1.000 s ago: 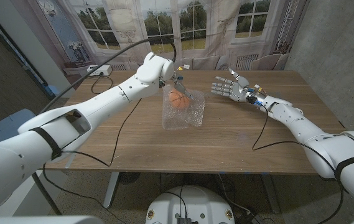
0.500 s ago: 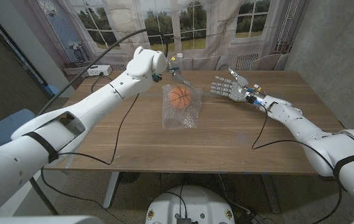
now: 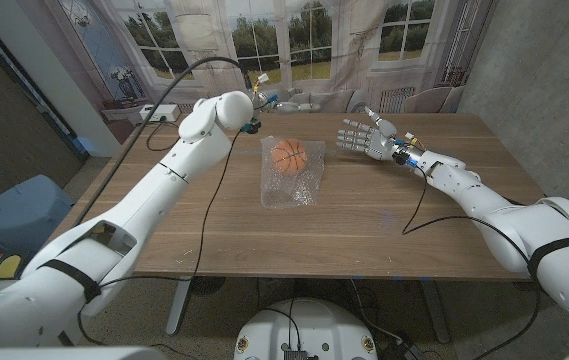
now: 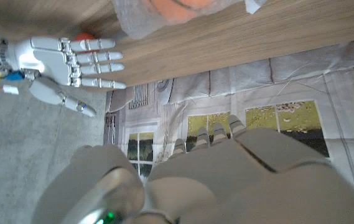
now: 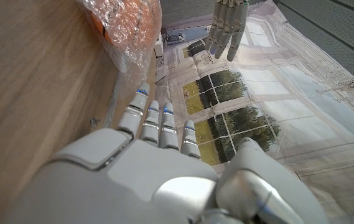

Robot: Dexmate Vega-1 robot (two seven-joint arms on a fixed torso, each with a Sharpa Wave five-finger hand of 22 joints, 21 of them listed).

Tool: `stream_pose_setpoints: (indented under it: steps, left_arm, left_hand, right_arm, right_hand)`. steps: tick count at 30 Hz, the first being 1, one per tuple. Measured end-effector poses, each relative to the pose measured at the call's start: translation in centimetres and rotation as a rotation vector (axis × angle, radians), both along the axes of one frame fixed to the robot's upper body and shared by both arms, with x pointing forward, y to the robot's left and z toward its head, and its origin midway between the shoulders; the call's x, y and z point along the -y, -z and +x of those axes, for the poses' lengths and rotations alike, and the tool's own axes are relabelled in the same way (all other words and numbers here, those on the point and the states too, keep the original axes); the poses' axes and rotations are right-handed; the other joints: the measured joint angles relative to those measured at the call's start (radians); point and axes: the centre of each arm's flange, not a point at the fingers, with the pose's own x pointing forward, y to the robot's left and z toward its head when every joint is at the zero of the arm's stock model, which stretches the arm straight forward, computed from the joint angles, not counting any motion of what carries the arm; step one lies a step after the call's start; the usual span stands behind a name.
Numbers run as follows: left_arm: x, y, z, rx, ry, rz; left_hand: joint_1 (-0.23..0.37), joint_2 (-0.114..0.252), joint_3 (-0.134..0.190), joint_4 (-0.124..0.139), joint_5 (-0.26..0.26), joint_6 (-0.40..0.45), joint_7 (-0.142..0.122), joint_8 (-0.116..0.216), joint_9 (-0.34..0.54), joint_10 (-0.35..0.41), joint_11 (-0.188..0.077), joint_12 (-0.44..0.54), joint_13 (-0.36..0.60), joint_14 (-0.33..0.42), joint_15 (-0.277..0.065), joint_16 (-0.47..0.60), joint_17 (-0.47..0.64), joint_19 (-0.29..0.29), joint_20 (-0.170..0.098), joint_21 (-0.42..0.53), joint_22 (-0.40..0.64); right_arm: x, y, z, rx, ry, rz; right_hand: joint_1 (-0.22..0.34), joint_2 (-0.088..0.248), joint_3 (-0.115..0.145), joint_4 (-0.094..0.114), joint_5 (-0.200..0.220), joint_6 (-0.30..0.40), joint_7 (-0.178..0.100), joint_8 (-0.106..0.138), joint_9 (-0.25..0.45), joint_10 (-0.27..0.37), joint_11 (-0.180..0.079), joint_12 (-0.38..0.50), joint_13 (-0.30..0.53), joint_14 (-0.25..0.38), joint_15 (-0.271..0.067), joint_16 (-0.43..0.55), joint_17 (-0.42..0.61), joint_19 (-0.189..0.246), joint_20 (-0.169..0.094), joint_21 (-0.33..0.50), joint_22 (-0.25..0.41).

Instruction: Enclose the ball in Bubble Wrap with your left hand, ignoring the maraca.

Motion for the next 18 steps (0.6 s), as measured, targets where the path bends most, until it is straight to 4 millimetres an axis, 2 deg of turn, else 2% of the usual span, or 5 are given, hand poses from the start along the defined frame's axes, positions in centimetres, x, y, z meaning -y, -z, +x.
stream_pose_setpoints:
  steps: [5,8,11,15,18]
  left_arm:
    - [-1.9,1.1,0.6,-0.023,0.032,-0.137]
    - [-2.1,1.4,0.5,-0.025,0.134,-0.245]
    - [-3.6,2.2,1.1,-0.044,0.124,-0.312]
    - [-5.3,3.2,1.7,-0.064,0.109,-0.385]
    - [-6.6,4.0,2.2,-0.080,0.098,-0.443]
  left_hand:
    - [-0.003,0.008,0.001,0.001,-0.012,0.003,-0.017,-0.006,0.000,0.000,-0.010,0.000,-0.005,0.000,0.000,0.002,0.000,0.000,0.000,0.004,0.000]
    - [0.003,0.013,0.001,0.001,-0.018,0.002,-0.026,-0.009,0.000,-0.003,-0.014,0.000,-0.005,0.000,0.000,0.002,-0.004,0.000,0.000,0.005,0.000]
    - [-0.002,0.019,-0.003,0.005,-0.026,0.000,-0.035,-0.009,0.000,-0.001,-0.016,0.003,-0.009,0.000,0.000,0.002,-0.005,0.000,0.000,0.013,0.000]
    - [-0.002,0.019,-0.003,0.005,-0.038,0.002,-0.037,-0.004,-0.005,0.002,-0.019,0.007,-0.014,0.000,0.000,0.002,-0.005,0.000,0.000,0.019,0.000]
    - [0.001,0.023,-0.003,0.005,-0.038,0.000,-0.039,0.000,-0.005,0.002,-0.019,0.007,-0.014,0.000,0.000,0.002,-0.005,0.000,0.000,0.026,0.000]
  right_arm:
    - [0.1,-0.8,-0.2,0.080,0.028,0.002]
    - [0.0,-1.3,-0.3,0.132,0.056,0.024]
    - [-0.1,-1.7,-0.3,0.177,0.093,0.054]
    - [0.7,-2.6,-0.3,0.224,0.170,0.069]
    - [1.4,-3.1,-0.2,0.252,0.241,0.080]
  right_hand:
    - [0.012,-0.012,0.003,-0.019,0.009,0.051,-0.008,0.015,0.000,-0.010,-0.033,0.000,-0.002,-0.049,-0.041,-0.008,-0.005,-0.074,-0.017,0.000,-0.002]
    - [0.015,-0.014,0.004,-0.028,0.009,0.085,-0.006,0.018,0.000,0.005,-0.047,0.003,-0.003,-0.074,-0.068,-0.008,-0.007,-0.105,-0.027,0.000,-0.005]
    - [0.029,-0.016,0.006,-0.037,0.009,0.121,-0.003,0.022,0.000,0.021,-0.063,0.010,-0.002,-0.063,-0.119,0.001,-0.009,-0.116,-0.038,0.004,-0.005]
    - [0.036,-0.020,0.006,-0.045,0.009,0.158,0.004,0.028,0.000,0.043,-0.070,0.012,-0.006,-0.053,-0.143,0.001,-0.013,-0.129,-0.051,0.004,-0.005]
    - [0.039,-0.021,0.010,-0.049,0.017,0.200,0.009,0.034,0.000,0.079,-0.077,0.023,-0.007,-0.054,-0.163,0.001,-0.014,-0.162,-0.084,0.004,-0.005]
